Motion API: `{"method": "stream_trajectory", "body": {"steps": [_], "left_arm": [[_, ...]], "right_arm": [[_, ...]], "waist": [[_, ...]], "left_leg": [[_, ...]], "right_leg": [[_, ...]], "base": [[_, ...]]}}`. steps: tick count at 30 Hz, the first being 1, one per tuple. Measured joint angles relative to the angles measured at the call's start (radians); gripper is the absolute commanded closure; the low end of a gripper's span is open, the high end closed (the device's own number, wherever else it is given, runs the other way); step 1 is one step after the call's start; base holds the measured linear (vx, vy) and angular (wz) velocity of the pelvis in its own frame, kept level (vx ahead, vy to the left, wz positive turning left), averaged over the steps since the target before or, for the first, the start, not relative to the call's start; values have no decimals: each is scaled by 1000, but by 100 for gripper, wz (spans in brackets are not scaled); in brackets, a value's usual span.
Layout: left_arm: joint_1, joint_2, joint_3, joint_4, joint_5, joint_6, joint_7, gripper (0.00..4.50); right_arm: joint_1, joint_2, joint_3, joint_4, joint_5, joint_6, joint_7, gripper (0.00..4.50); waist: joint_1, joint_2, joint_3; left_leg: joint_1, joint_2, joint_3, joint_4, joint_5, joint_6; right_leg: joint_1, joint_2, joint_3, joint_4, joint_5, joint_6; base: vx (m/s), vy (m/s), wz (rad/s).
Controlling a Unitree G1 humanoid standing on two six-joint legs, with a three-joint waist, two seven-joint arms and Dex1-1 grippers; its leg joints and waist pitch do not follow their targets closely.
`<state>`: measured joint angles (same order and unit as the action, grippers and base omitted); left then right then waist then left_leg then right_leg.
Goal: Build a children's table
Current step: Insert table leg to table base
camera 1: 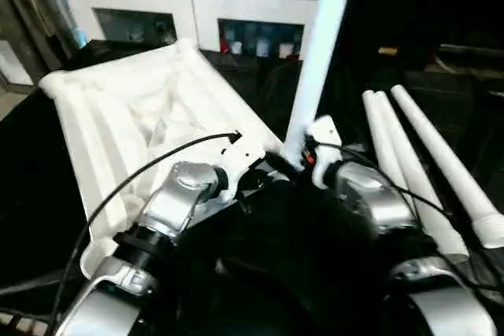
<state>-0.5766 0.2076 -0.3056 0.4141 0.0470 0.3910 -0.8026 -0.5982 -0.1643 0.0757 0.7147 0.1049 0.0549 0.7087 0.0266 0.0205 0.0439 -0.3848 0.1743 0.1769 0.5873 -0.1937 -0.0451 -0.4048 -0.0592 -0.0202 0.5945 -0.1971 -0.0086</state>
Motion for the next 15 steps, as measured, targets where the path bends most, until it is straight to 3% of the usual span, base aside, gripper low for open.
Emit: {"method": "stream_trajectory", "body": {"steps": [4,15], "left_arm": [[14,22,-9,-16,-5,-19,-40,450],[59,103,-25,-61,-37,-79,-184,450]], "right_arm": [[36,-72,11,-76,22,33,112,23],[100,-185,19,-219,87,72,326,23]], "waist": [[12,1,0],[23,6,4]], "left_leg": [[0,0,0,1,0,0],[0,1,0,5,1,2]], "right_leg": [[0,0,0,0,0,0],[0,0,-1,6,0,0]], "base": [[0,0,0],[0,0,0]]}}
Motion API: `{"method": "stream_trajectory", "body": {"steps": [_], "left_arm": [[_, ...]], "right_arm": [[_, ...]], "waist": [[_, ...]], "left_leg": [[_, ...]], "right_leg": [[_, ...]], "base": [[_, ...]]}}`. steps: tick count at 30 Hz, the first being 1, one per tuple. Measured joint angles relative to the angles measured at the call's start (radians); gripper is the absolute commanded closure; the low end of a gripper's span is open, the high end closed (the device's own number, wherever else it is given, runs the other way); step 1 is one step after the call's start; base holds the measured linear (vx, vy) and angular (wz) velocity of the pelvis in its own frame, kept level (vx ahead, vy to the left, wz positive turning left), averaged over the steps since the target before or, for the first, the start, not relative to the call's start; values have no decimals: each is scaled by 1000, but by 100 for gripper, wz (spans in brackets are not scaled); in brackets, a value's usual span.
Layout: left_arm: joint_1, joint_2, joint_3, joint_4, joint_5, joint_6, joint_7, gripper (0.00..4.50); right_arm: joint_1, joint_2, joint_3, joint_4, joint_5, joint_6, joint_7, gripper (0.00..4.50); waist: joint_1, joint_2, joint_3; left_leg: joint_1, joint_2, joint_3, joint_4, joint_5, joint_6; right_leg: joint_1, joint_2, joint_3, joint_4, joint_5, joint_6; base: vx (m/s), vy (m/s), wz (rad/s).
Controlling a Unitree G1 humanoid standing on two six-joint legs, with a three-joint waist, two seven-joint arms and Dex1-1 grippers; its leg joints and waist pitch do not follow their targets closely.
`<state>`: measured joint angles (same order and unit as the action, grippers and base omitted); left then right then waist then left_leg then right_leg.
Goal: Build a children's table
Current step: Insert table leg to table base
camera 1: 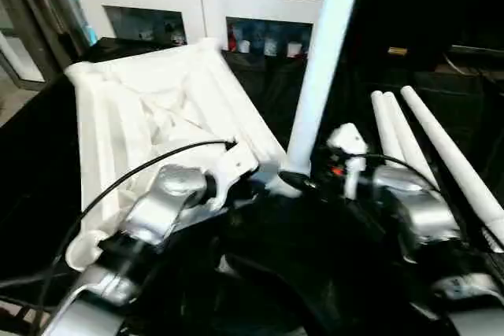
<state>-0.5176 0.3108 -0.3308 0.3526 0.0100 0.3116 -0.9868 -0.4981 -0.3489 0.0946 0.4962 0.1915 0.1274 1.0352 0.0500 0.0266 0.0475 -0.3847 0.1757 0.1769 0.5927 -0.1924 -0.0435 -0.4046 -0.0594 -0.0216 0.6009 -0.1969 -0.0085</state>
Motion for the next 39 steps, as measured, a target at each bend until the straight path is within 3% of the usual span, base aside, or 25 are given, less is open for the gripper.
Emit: {"method": "stream_trajectory", "body": {"steps": [9,15,33,37,39], "left_arm": [[23,41,-15,-34,-16,-16,-79,450],[24,44,-19,-35,-16,-16,-87,450],[36,44,-22,-52,-16,-8,-97,450],[17,13,-14,-20,-10,21,-34,450],[-19,-41,1,42,10,40,45,450]], "right_arm": [[33,-27,69,-39,-37,-2,49,23],[33,-26,76,-41,-44,-3,51,23],[41,-12,92,-43,-45,1,43,170],[40,36,76,-12,-67,-9,-70,176],[22,89,48,36,-84,-6,-191,177]], "waist": [[11,0,0],[10,0,0],[9,0,0],[3,0,-1],[-3,0,-1]], "left_leg": [[0,0,0,4,0,0],[1,0,0,7,0,0],[1,1,0,9,1,1],[5,1,0,10,1,-1],[9,0,0,10,-1,-5]], "right_leg": [[0,0,0,3,0,0],[0,-1,0,8,0,0],[0,-1,0,10,0,0],[3,-1,0,12,0,0],[6,-1,1,11,2,-1]], "base": [[0,0,0],[0,0,0],[0,0,0],[0,0,0],[0,0,0]]}}
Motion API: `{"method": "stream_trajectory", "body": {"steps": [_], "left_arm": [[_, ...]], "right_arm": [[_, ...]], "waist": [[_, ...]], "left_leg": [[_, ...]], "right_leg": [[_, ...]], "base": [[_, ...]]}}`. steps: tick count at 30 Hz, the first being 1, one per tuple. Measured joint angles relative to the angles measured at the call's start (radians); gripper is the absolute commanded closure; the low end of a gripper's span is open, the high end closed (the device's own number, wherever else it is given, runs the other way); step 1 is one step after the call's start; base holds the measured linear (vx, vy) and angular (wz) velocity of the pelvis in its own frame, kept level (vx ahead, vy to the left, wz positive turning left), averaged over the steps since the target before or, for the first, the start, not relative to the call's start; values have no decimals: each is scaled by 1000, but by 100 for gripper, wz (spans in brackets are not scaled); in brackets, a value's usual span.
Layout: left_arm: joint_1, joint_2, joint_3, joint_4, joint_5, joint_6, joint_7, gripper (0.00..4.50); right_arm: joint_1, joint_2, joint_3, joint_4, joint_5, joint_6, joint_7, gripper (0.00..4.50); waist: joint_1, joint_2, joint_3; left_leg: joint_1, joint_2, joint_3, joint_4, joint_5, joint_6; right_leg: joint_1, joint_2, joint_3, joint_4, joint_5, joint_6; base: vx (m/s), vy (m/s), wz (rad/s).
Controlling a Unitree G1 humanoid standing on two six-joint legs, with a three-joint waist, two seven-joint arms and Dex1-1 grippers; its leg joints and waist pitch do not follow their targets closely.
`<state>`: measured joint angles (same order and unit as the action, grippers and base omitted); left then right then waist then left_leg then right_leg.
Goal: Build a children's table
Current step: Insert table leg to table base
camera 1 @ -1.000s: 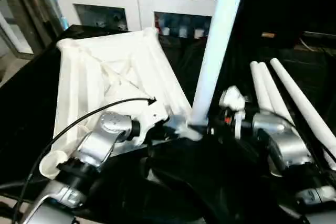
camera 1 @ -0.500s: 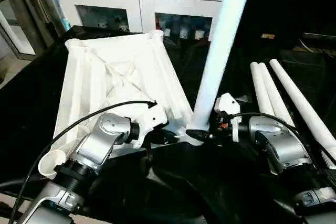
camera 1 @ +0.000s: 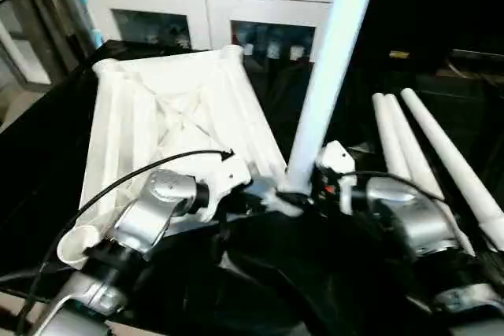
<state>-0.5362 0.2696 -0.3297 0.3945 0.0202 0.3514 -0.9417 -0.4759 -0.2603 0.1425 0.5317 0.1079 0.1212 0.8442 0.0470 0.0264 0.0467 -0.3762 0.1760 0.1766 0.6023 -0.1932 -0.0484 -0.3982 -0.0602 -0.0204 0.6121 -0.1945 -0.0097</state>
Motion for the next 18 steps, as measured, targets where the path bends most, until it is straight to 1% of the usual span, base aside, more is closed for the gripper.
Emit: {"method": "stream_trajectory", "body": {"steps": [4,7,10,11,13,15,17,18], "left_arm": [[-47,-83,14,83,20,29,127,450],[-68,-140,43,133,25,48,217,450],[-74,-166,54,148,26,58,260,450],[-76,-166,56,151,27,58,262,450],[-76,-166,57,150,28,55,259,450],[-74,-157,51,148,30,44,245,450],[-68,-143,46,136,31,32,224,450],[-54,-120,39,113,31,21,193,450]], "right_arm": [[-38,65,-41,65,-20,24,-180,177],[-74,125,-69,118,-42,29,-320,177],[-86,156,-81,142,-56,17,-398,177],[-86,165,-87,145,-61,13,-410,143],[-86,171,-95,146,-57,10,-412,106],[-85,173,-102,136,-34,28,-395,98],[-80,169,-106,118,-26,40,-362,79],[-66,153,-96,95,-24,46,-307,61]], "waist": [[-13,0,0],[-17,0,0],[-19,1,-1],[-19,2,-1],[-19,2,-1],[-20,2,-1],[-22,2,-1],[-22,2,-1]], "left_leg": [[7,-1,0,-1,1,-1],[10,-1,0,-1,1,-1],[10,-1,-1,-1,1,-1],[10,-1,0,-2,1,-1],[10,-1,0,-2,1,-1],[10,-1,0,-3,1,-1],[9,-1,0,-4,1,-1],[9,-1,0,-5,1,-1]], "right_leg": [[7,0,1,-1,1,0],[9,0,1,-1,-3,6],[9,0,1,-2,-3,6],[9,0,1,-2,-3,6],[8,0,1,-2,-3,6],[8,0,1,-2,-3,6],[7,0,1,-2,-2,6],[6,0,1,-2,-1,4]], "base": [[0,0,0],[0,0,0],[0,0,0],[0,0,0],[0,0,0],[0,0,0],[0,0,0],[0,0,0]]}}
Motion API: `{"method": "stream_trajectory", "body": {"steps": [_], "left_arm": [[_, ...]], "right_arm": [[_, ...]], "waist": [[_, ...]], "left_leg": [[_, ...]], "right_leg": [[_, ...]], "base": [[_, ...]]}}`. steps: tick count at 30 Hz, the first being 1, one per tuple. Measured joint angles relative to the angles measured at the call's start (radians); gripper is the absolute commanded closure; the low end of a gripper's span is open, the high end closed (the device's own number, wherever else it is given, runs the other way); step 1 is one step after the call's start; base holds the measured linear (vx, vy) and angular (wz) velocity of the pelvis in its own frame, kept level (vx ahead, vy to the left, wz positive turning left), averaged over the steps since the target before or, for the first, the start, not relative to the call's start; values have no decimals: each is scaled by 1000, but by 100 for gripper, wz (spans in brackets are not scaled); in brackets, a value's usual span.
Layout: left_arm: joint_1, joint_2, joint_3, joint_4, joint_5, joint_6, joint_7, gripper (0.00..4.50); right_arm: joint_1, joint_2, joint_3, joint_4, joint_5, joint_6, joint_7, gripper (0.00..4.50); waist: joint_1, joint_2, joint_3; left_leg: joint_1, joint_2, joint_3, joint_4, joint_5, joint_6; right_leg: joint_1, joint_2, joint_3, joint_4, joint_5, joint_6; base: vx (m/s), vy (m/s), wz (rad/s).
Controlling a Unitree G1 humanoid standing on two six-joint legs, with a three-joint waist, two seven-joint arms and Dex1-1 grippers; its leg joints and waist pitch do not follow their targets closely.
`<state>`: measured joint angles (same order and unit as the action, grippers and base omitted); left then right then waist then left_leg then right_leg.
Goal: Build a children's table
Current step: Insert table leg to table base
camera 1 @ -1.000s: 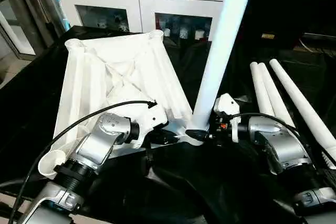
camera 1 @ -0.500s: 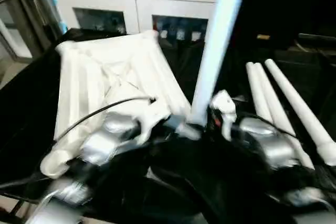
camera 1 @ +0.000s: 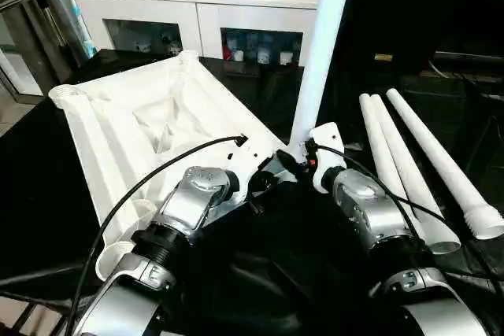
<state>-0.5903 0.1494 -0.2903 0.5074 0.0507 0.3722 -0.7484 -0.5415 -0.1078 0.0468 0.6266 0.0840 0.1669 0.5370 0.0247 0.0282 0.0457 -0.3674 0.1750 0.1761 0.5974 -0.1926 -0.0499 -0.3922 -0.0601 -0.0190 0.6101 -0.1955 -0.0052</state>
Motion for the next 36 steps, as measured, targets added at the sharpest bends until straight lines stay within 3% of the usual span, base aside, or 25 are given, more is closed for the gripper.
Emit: {"method": "stream_trajectory", "body": {"steps": [11,15,17,30,36], "left_arm": [[80,138,-37,-146,-50,-71,-252,450],[119,195,-54,-201,-78,-84,-354,450],[123,201,-56,-208,-78,-87,-368,450],[153,263,-71,-264,-105,-85,-469,450],[152,242,-64,-242,-96,-81,-431,450]], "right_arm": [[74,-175,94,-163,70,56,384,52],[112,-235,124,-242,106,97,526,52],[117,-246,129,-256,108,105,552,52],[156,-293,187,-345,117,118,637,162],[166,-260,175,-339,101,116,574,167]], "waist": [[17,2,0],[32,2,1],[35,2,1],[37,1,1],[35,1,1]], "left_leg": [[-17,1,0,-2,4,5],[-17,1,0,-1,4,5],[-17,1,0,0,4,4],[-17,2,0,1,3,1],[-16,2,0,2,3,1]], "right_leg": [[-14,0,-2,-1,-1,1],[-14,0,-2,-1,0,1],[-14,0,-2,0,0,1],[-12,0,-2,1,0,1],[-11,0,-2,1,0,1]], "base": [[0,0,0],[0,0,0],[0,0,0],[0,0,0],[0,0,0]]}}
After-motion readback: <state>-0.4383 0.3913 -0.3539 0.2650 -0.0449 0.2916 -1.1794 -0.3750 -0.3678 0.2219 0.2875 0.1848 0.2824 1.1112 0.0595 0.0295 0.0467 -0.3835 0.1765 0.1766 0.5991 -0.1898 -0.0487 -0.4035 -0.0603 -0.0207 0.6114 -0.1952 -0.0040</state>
